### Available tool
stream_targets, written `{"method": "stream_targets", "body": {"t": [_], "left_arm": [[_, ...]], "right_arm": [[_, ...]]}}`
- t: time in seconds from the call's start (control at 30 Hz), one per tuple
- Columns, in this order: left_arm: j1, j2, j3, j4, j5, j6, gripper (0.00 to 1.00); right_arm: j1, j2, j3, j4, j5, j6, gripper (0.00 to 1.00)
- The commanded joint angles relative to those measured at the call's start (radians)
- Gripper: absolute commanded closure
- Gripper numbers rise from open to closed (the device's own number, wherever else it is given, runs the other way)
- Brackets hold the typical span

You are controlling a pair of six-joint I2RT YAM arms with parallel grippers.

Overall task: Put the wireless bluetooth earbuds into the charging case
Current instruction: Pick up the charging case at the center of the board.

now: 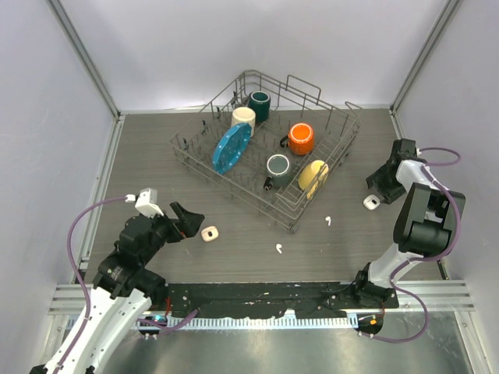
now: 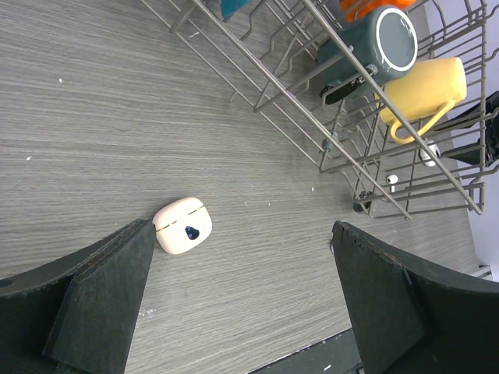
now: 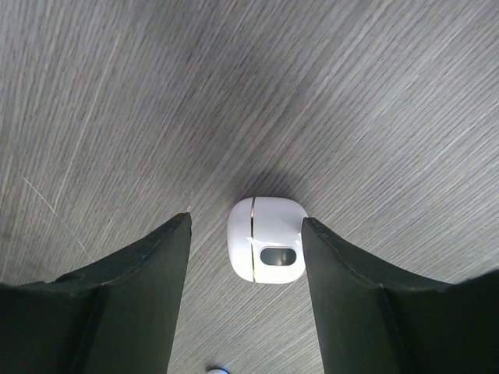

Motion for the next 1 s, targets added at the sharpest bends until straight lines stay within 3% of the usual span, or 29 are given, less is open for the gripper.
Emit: {"method": "stream_targets", "body": {"t": [0.0, 0.43, 0.73, 0.9, 0.97], "left_arm": [[0.004, 0.011, -0.002, 0.034, 0.007, 0.001, 0.0], [0.003, 0.026, -0.01, 0.049, 0.021, 0.003, 0.0], [0.003, 0.031, -0.008, 0.049, 0.018, 0.004, 0.0], [0.003, 0.031, -0.007, 0.046, 0.021, 0.006, 0.0], [0.003, 0.029, -0.005, 0.046, 0.021, 0.004, 0.0]], "right_arm": [[-0.005, 0.016, -0.005, 0.034, -0.011, -0.04, 0.37], [0.009, 0.045, -0.011, 0.042, -0.02, -0.084, 0.38], [0.055, 0.037, 0.002, 0.032, 0.008, -0.146, 0.26], [0.075, 0.056, 0.004, 0.02, 0.049, -0.149, 0.27], [0.075, 0.057, 0.001, 0.022, 0.055, -0.144, 0.32]]}}
